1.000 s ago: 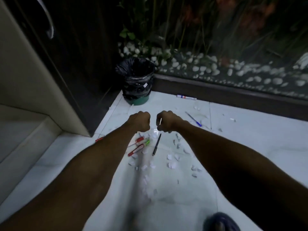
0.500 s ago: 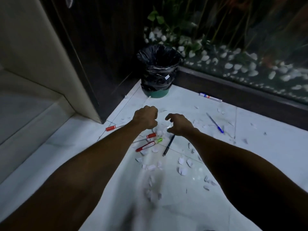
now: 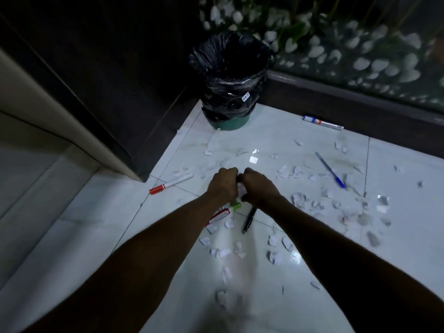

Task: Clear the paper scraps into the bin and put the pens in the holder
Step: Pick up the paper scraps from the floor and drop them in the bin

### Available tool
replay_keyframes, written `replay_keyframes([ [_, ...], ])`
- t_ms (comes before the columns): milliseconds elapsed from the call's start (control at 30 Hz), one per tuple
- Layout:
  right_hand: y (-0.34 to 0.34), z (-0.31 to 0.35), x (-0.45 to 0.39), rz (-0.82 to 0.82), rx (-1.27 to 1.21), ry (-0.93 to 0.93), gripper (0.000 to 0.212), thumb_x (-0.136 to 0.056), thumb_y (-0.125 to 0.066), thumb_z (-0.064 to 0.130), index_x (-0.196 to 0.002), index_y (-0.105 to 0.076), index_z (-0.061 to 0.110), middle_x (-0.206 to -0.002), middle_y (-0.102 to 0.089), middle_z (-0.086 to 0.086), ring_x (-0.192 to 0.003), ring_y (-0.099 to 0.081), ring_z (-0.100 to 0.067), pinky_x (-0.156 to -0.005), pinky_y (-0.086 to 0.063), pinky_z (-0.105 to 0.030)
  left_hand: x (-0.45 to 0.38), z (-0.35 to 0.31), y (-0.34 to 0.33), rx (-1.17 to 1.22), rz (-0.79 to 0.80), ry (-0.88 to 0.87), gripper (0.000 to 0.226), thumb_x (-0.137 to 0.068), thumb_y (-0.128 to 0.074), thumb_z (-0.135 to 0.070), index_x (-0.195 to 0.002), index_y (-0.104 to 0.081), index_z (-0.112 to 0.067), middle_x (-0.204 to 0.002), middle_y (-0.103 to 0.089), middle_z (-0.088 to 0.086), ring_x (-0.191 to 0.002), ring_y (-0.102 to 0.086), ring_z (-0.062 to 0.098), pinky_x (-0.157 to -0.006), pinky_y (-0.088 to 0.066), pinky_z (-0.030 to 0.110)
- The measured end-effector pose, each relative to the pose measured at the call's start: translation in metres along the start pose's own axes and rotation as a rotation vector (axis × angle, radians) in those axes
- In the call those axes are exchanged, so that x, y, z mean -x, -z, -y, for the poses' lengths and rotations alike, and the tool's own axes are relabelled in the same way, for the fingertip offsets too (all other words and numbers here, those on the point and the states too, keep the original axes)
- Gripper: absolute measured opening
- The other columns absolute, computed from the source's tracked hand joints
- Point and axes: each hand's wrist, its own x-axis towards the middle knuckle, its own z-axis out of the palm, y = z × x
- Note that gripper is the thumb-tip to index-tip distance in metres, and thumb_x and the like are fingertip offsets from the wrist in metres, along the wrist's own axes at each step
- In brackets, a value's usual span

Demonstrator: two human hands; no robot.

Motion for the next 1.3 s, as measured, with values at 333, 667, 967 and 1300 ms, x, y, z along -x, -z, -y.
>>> replay_keyframes([
  [333, -0.017, -0.012, -0.001, -0.09, -0.239, -0.131, 0.067, -0.076, -0.086, 0.017, -0.137, -0.059, 0.016, -0.122, -0.052, -0.015, -0.109, -0.06, -0.035, -0.089, -0.048, -0.036, -0.018, 0.015, -0.002, 0.122, -0.013, 0.148, 0.021, -0.071, -0.082, -0.015, -0.082, -0.069, -0.004, -0.092, -0.072, 0.013, -0.092, -0.068, 0.027, -0.072, -0.053, 0.029],
  [667, -0.019, -0.015, -0.006, -0.144, -0.253, -0.089, 0.034, -0.075, -0.085, 0.013, -0.107, -0.073, 0.012, -0.108, -0.057, -0.013, -0.098, -0.061, -0.034, -0.072, -0.039, -0.029, -0.01, 0.025, 0.033, 0.476, 0.125, 0.4, 0.043, -0.061, -0.089, -0.003, -0.094, -0.064, -0.013, -0.092, -0.072, 0.014, -0.074, -0.075, 0.028, -0.07, -0.064, 0.04],
  [967, -0.003, 0.005, -0.005, 0.003, 0.08, -0.009, 0.084, -0.079, -0.079, 0.018, -0.151, -0.039, 0.032, -0.138, -0.044, -0.008, -0.126, -0.043, -0.032, -0.089, -0.053, -0.044, 0.005, 0.063, 0.056, -0.075, -0.061, 0.138, 0.03, -0.081, -0.074, -0.006, -0.108, -0.064, -0.011, -0.106, -0.069, 0.006, -0.094, -0.066, 0.023, -0.073, -0.049, 0.027],
  [1300, -0.012, 0.004, -0.002, -0.002, 0.168, 0.249, 0.031, -0.093, -0.064, 0.013, -0.122, -0.072, 0.021, -0.13, -0.059, -0.004, -0.119, -0.055, -0.027, -0.085, -0.055, -0.044, 0.004, 0.051, 0.072, -0.185, -0.046, 0.0, 0.036, -0.077, -0.074, -0.01, -0.111, -0.064, -0.013, -0.113, -0.064, 0.007, -0.099, -0.063, 0.024, -0.072, -0.044, 0.027],
])
